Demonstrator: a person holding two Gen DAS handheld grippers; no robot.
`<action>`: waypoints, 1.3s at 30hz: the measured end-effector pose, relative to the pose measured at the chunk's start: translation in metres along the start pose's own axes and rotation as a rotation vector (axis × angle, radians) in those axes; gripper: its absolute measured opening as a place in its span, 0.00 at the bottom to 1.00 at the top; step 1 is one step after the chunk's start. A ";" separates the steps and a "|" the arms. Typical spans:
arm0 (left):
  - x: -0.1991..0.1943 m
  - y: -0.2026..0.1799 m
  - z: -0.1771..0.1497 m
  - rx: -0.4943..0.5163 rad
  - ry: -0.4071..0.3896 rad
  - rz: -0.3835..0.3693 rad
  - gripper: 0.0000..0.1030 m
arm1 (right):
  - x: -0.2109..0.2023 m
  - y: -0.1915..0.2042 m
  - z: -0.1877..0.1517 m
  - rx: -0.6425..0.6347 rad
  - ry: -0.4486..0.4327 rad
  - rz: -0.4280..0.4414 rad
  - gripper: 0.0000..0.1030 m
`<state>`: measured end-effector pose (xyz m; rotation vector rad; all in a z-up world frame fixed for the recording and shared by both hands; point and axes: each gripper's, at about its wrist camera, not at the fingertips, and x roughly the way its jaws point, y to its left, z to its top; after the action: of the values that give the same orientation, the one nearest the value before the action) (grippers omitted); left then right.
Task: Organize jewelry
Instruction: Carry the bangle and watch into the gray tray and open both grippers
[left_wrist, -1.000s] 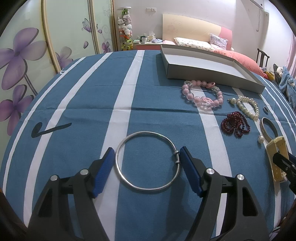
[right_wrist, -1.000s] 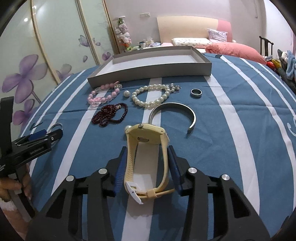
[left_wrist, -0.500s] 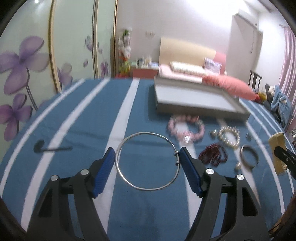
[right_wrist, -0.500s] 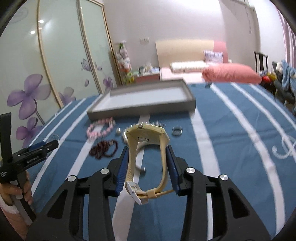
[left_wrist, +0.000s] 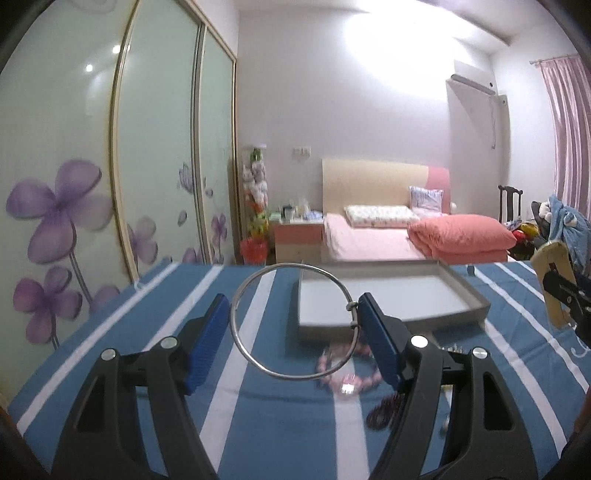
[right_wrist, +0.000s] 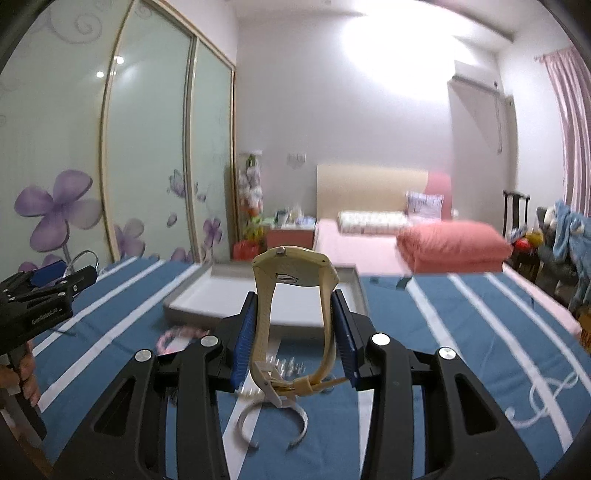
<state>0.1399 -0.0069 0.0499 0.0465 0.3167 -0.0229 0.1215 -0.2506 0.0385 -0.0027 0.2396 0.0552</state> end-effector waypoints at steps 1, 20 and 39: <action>0.003 -0.006 0.004 0.009 -0.014 0.001 0.68 | 0.003 0.000 0.003 -0.009 -0.024 -0.010 0.40; 0.137 -0.051 0.032 0.021 0.036 -0.038 0.68 | 0.115 -0.026 0.008 -0.034 0.013 -0.016 0.40; 0.260 -0.050 0.000 -0.053 0.375 -0.127 0.68 | 0.210 -0.037 -0.022 0.088 0.436 0.080 0.49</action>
<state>0.3850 -0.0606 -0.0333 -0.0225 0.6947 -0.1330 0.3218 -0.2759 -0.0329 0.0830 0.6778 0.1241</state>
